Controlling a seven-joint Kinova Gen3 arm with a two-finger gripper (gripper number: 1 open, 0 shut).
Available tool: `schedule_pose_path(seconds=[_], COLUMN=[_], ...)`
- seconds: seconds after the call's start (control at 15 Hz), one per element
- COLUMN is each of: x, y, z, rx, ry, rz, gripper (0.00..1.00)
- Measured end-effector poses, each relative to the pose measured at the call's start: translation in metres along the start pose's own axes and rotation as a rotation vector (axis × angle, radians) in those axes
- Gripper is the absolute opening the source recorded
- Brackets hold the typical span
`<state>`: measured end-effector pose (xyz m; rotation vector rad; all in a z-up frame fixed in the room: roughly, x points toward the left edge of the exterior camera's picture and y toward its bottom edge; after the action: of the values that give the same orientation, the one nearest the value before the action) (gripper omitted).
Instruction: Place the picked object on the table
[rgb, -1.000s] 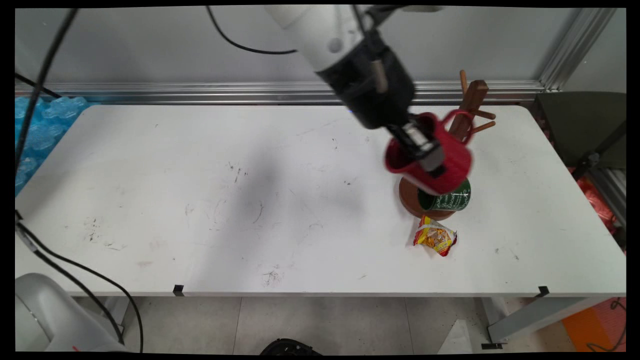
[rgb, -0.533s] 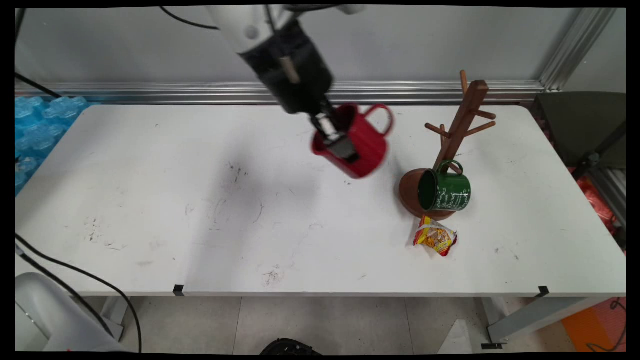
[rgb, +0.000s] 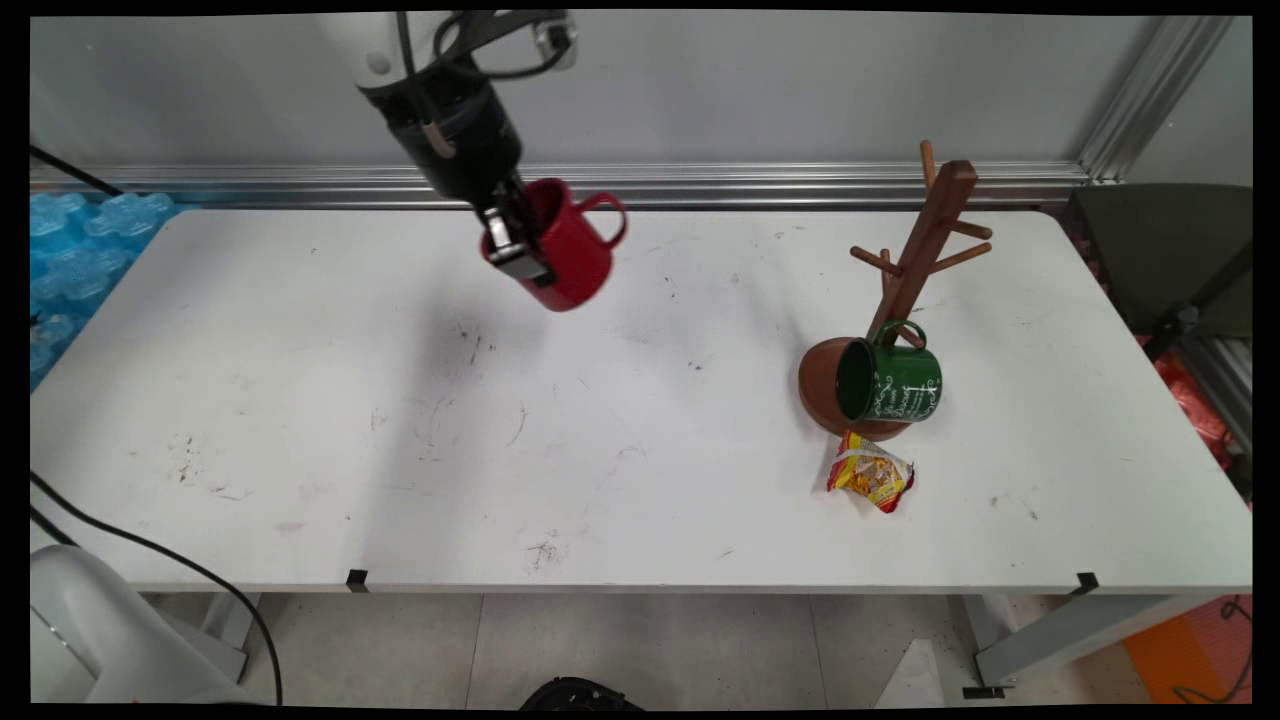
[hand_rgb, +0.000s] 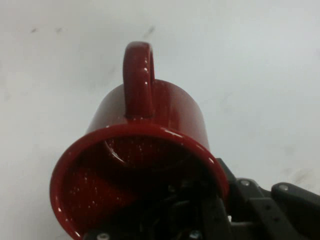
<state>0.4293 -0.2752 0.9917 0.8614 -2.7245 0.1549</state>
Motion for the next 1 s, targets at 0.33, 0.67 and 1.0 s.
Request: schedule_pose_path(seconds=[0.33,0.67,1.0], x=[-0.011,-0.011,-0.012], y=[-0.029,-0.048,-0.057], z=[0.034,0.073,0.109], rx=[0.081,0.116,0.122], ry=[-0.103,-0.181,-0.262], rz=[0.063,0.103,0.132], gripper=[0.0,0.0,0.0])
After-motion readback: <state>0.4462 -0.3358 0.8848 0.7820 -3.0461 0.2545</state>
